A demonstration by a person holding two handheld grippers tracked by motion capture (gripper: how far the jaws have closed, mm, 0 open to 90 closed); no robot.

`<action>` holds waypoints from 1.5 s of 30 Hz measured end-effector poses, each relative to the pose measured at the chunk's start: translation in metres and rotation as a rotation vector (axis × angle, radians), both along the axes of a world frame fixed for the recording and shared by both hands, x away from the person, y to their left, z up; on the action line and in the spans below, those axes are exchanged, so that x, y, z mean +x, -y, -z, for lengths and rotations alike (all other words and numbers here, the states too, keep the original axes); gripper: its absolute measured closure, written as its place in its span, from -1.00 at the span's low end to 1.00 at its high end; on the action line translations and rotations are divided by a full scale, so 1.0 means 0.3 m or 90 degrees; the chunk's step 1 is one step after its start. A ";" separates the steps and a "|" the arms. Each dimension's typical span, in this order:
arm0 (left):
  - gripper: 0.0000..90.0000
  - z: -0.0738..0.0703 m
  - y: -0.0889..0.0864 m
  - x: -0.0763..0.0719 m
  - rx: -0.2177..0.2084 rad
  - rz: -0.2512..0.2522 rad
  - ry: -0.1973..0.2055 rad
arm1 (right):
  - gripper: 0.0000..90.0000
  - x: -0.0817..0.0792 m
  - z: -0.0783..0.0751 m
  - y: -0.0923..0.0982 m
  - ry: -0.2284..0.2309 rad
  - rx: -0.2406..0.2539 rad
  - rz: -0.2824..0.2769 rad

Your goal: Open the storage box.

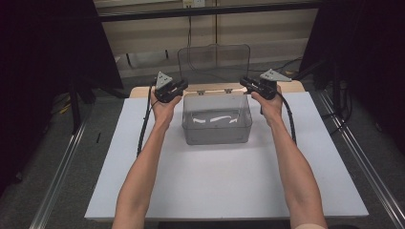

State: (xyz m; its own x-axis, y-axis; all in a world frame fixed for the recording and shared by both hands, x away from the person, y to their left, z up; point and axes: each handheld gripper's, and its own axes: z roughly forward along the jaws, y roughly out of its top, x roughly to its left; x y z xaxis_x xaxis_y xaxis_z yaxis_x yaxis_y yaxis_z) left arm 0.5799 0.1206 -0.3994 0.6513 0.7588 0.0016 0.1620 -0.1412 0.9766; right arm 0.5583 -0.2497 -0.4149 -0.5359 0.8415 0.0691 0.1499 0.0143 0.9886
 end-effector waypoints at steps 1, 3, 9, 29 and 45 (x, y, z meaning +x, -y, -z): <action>0.67 0.002 0.002 0.000 -0.008 -0.002 -0.004 | 0.69 0.002 0.001 0.001 -0.002 0.004 -0.002; 0.66 0.003 0.000 0.004 -0.005 0.001 -0.004 | 0.69 0.006 0.002 0.004 -0.005 0.016 -0.003; 0.64 0.012 0.009 0.014 0.026 0.001 -0.007 | 0.69 0.016 0.000 0.004 -0.015 0.022 -0.004; 0.62 0.028 0.009 0.037 -0.035 -0.009 -0.058 | 0.64 0.036 0.002 -0.003 -0.053 0.062 0.014; 0.49 0.036 0.017 0.049 -0.035 -0.009 -0.084 | 0.54 0.047 0.009 -0.017 -0.068 0.072 0.032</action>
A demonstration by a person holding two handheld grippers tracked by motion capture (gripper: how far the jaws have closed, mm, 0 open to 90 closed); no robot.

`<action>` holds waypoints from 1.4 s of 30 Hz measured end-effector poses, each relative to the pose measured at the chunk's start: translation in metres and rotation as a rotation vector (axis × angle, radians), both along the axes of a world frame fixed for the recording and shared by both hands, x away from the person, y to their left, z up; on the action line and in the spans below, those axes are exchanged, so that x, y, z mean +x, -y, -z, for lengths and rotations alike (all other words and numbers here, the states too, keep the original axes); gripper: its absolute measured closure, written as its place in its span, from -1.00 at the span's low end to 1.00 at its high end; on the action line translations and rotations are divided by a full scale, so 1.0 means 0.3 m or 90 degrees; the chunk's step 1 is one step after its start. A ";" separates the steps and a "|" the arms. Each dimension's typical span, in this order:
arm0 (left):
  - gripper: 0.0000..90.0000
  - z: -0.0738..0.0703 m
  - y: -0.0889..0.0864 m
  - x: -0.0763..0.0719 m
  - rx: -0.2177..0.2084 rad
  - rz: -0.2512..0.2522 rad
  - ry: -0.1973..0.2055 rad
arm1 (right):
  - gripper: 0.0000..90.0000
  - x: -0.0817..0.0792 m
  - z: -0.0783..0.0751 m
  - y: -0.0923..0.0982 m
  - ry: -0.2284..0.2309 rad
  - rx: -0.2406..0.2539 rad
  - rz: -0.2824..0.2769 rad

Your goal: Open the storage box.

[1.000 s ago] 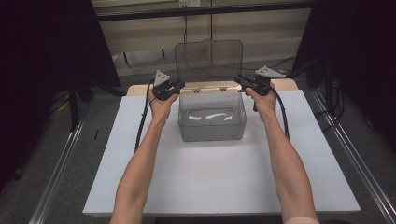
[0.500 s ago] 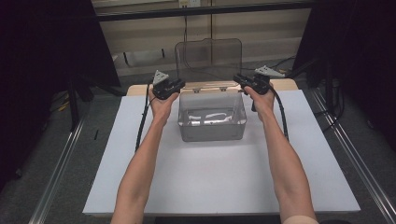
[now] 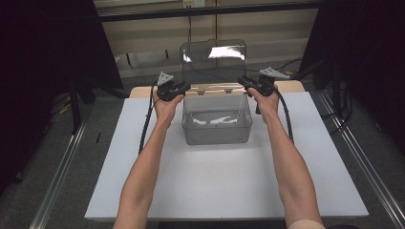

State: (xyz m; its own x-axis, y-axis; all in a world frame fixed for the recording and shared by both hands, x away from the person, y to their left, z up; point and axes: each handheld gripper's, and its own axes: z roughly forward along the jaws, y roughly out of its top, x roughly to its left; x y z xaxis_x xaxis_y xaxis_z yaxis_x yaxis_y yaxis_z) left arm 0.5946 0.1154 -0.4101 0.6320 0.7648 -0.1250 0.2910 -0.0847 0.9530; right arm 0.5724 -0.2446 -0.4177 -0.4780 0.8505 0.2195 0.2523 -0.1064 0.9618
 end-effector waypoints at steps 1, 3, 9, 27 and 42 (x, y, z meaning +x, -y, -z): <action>0.47 0.002 0.000 0.002 0.004 0.003 0.000 | 0.53 0.001 0.001 0.000 -0.002 0.002 0.000; 0.45 0.004 0.001 0.002 0.000 0.003 -0.004 | 0.52 0.002 0.003 -0.001 -0.007 0.004 0.000; 0.38 0.009 0.002 0.007 0.002 0.006 -0.017 | 0.49 0.007 0.013 -0.004 -0.013 0.020 0.004; 0.23 0.017 0.008 0.009 0.001 0.010 -0.036 | 0.33 0.012 0.021 -0.010 -0.043 0.042 0.002; 0.18 0.024 0.003 0.015 -0.021 0.009 -0.065 | 0.11 0.023 0.023 -0.022 -0.078 0.051 0.000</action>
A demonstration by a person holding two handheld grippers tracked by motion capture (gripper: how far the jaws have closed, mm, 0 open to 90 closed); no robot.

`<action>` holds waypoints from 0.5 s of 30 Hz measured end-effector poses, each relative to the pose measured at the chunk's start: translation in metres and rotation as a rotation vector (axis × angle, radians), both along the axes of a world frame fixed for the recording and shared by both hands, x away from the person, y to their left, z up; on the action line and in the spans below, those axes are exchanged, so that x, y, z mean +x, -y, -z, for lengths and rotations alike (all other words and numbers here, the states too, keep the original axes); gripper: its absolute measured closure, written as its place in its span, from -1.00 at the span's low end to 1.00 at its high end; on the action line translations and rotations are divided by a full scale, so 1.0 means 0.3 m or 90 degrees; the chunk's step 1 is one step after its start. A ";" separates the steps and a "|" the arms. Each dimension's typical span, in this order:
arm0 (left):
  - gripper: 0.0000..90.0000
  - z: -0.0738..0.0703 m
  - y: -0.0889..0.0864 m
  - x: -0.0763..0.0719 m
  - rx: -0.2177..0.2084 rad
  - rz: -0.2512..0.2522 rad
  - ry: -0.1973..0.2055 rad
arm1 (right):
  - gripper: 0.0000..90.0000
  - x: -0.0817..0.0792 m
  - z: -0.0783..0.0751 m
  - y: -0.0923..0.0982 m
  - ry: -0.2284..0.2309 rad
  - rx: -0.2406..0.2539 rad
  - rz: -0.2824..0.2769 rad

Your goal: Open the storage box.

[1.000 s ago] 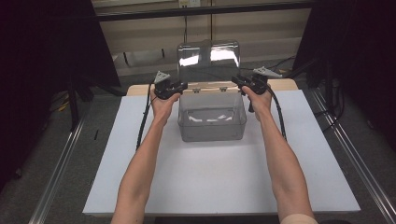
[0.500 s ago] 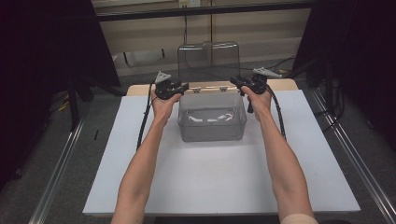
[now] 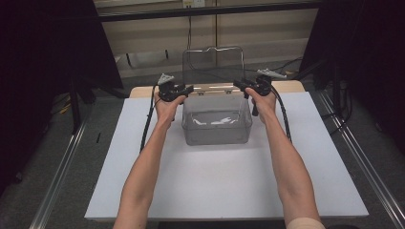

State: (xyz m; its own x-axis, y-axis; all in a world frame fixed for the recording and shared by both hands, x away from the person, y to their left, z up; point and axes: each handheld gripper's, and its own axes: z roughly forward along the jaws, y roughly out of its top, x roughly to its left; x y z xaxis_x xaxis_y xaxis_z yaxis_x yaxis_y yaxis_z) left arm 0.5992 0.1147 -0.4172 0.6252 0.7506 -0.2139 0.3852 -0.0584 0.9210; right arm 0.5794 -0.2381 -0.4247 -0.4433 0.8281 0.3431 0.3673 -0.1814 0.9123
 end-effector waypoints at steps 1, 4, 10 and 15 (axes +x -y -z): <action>0.18 0.000 0.000 0.000 -0.001 0.001 -0.001 | 0.12 0.000 0.000 0.000 -0.001 0.000 0.001; 0.18 0.000 0.000 0.001 -0.004 -0.001 -0.004 | 0.12 0.000 0.001 -0.002 -0.004 0.003 0.004; 0.17 -0.002 -0.002 0.001 -0.006 -0.008 -0.018 | 0.11 0.003 0.000 -0.005 -0.025 0.009 0.010; 0.16 -0.002 -0.002 0.003 -0.017 -0.016 -0.037 | 0.09 0.006 0.001 -0.008 -0.036 0.009 0.013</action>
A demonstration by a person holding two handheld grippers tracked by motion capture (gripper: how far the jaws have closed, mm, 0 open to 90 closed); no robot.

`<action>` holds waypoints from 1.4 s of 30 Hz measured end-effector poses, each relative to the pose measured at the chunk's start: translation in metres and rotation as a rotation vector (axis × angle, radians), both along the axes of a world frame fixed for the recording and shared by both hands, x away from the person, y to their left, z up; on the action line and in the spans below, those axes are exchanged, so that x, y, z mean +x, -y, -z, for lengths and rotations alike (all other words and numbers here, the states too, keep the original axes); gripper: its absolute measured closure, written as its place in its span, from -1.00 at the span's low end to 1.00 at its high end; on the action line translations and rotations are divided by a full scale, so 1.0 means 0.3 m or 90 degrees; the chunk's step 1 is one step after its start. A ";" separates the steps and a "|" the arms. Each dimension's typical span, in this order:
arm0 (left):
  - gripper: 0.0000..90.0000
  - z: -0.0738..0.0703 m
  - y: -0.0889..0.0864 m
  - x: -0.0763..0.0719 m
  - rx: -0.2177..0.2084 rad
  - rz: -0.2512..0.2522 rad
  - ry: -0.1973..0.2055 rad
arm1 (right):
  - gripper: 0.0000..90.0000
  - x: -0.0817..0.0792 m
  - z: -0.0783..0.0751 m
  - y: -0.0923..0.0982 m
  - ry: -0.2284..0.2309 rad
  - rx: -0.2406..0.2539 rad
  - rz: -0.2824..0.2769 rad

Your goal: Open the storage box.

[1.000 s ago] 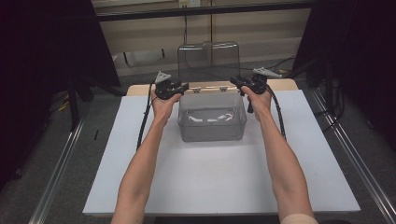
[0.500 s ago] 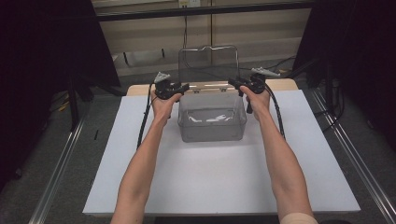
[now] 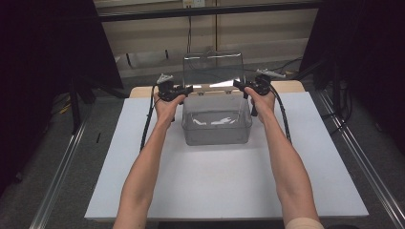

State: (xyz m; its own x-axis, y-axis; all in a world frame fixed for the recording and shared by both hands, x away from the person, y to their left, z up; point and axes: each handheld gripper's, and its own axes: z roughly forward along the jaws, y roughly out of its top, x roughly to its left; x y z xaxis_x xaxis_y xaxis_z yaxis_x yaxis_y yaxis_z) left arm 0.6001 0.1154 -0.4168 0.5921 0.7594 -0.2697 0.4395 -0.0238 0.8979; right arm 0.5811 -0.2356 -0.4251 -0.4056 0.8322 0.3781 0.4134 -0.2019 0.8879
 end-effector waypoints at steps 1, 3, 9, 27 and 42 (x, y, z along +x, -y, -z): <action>0.16 -0.001 -0.001 0.001 -0.001 -0.001 -0.004 | 0.09 0.000 0.001 -0.001 -0.002 0.000 0.001; 0.13 -0.001 -0.001 0.002 -0.001 -0.005 -0.009 | 0.09 0.002 0.003 -0.001 -0.010 0.001 0.002; 0.12 -0.004 -0.007 0.002 0.020 -0.004 -0.006 | -0.02 0.008 0.023 -0.007 -0.058 0.020 0.004; -0.18 0.012 -0.006 -0.002 0.011 -0.007 -0.003 | -0.42 -0.001 0.015 -0.010 -0.060 -0.031 0.030; -0.74 -0.023 -0.027 -0.039 0.035 -0.019 0.012 | -0.80 -0.035 -0.028 0.002 -0.013 -0.067 0.045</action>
State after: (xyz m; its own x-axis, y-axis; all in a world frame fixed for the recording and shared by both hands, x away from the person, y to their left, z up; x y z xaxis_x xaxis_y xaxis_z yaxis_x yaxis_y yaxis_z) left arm 0.5885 0.1235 -0.4097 0.5735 0.7904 -0.2155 0.4232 -0.0605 0.9040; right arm 0.5706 -0.2363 -0.4165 -0.3379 0.8936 0.2955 0.4205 -0.1375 0.8968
